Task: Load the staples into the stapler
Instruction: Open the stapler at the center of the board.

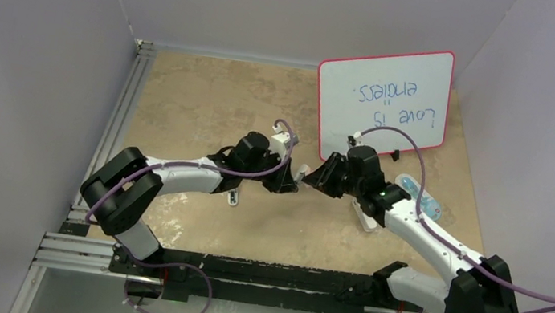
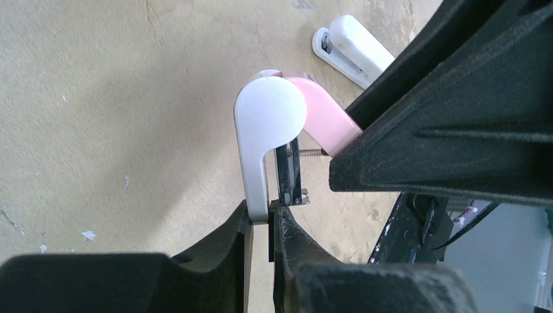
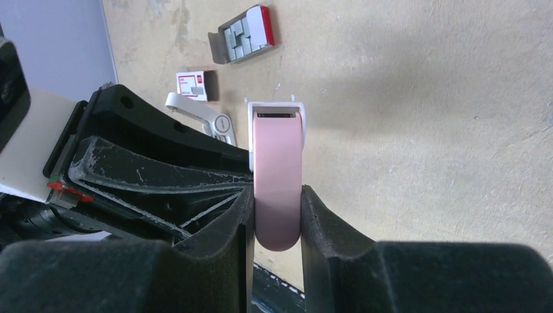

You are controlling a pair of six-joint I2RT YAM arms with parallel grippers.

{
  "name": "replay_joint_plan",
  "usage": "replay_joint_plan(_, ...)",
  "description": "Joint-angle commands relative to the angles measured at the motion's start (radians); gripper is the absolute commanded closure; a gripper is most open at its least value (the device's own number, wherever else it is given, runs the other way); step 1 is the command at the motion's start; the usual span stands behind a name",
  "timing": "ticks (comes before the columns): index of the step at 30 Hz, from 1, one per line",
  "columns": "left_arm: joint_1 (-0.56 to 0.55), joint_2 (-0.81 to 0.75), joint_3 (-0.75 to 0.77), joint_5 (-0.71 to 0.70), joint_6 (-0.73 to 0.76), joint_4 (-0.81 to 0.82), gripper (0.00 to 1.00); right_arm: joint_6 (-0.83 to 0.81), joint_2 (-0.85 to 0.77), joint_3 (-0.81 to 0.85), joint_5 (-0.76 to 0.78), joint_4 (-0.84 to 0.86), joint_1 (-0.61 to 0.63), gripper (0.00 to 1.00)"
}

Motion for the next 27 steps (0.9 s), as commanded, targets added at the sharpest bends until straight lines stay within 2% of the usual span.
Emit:
replay_joint_plan(1,0.001,-0.043,-0.004,0.048,0.102,-0.105,1.0,-0.09,-0.017,0.057,0.061,-0.003,-0.092,0.76)
replay_joint_plan(7,0.001,-0.069,-0.034,0.068,0.132,-0.089,1.0,-0.143,-0.021,0.073,0.008,-0.009,-0.158,0.72)
replay_joint_plan(21,0.001,-0.112,-0.071,0.085,0.18,-0.074,1.0,-0.226,-0.041,0.019,-0.13,0.071,-0.211,0.61)
replay_joint_plan(25,0.001,-0.106,-0.059,0.086,0.104,-0.052,1.0,-0.23,-0.036,-0.001,-0.167,0.107,-0.212,0.5)
replay_joint_plan(27,0.001,-0.098,-0.044,0.076,0.052,-0.05,1.0,-0.238,-0.047,-0.018,-0.183,0.126,-0.212,0.41)
